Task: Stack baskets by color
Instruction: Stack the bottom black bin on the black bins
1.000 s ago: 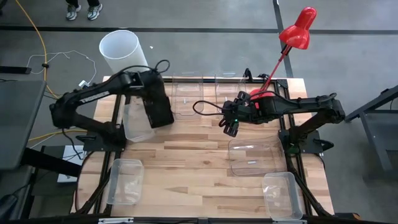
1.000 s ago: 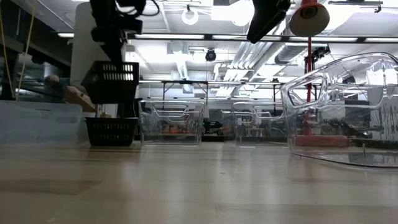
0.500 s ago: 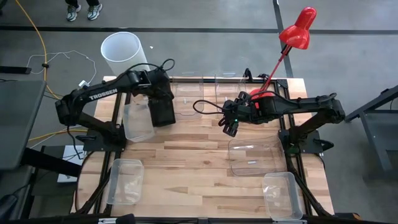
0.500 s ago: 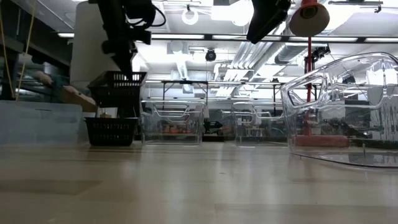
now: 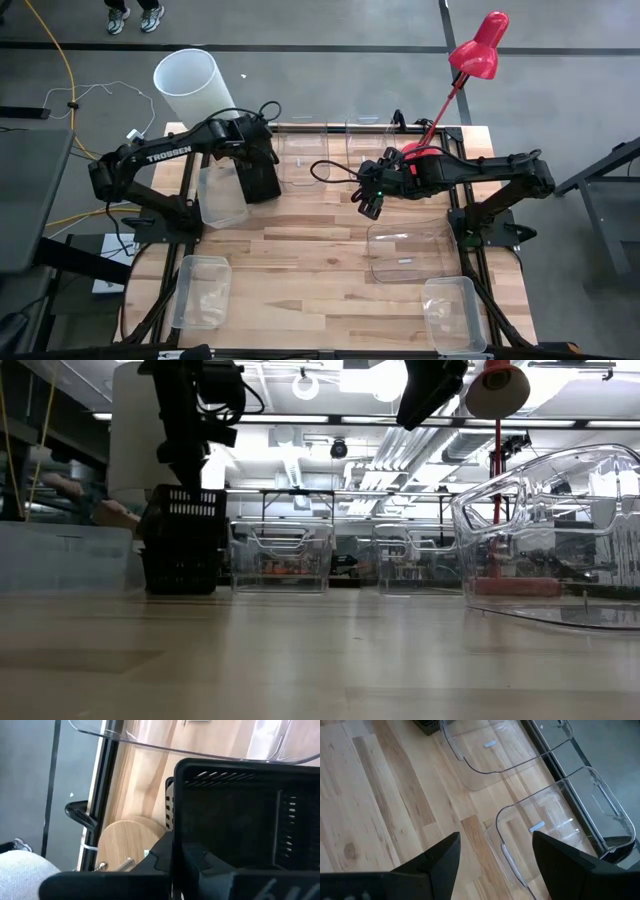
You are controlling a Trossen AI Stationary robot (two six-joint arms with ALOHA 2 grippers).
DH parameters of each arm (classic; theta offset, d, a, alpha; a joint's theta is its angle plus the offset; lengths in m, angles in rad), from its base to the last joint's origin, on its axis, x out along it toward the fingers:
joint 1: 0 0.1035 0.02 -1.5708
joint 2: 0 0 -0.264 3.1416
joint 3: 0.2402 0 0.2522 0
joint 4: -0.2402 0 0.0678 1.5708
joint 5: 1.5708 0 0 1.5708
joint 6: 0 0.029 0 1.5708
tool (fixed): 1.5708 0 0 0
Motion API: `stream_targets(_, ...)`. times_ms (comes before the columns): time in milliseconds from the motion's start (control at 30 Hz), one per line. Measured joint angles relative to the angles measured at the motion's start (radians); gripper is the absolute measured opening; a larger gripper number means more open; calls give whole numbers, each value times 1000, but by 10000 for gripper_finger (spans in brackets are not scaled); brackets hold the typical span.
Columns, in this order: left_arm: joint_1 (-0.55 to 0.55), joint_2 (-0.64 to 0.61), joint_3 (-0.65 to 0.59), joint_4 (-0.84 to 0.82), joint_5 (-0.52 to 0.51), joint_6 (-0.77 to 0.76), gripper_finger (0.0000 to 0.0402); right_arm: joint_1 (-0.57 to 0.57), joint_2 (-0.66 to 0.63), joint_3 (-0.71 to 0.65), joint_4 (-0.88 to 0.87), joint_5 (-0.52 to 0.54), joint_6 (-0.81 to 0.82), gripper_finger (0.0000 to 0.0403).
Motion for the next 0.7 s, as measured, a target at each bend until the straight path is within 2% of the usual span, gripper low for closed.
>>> stream_targets(200,0,0,0,1,49,0,0,0,0,0,0,1,-3,236)
stream_targets(700,0,0,0,0,50,-24,10,0,0,0,3,5,-10,236)
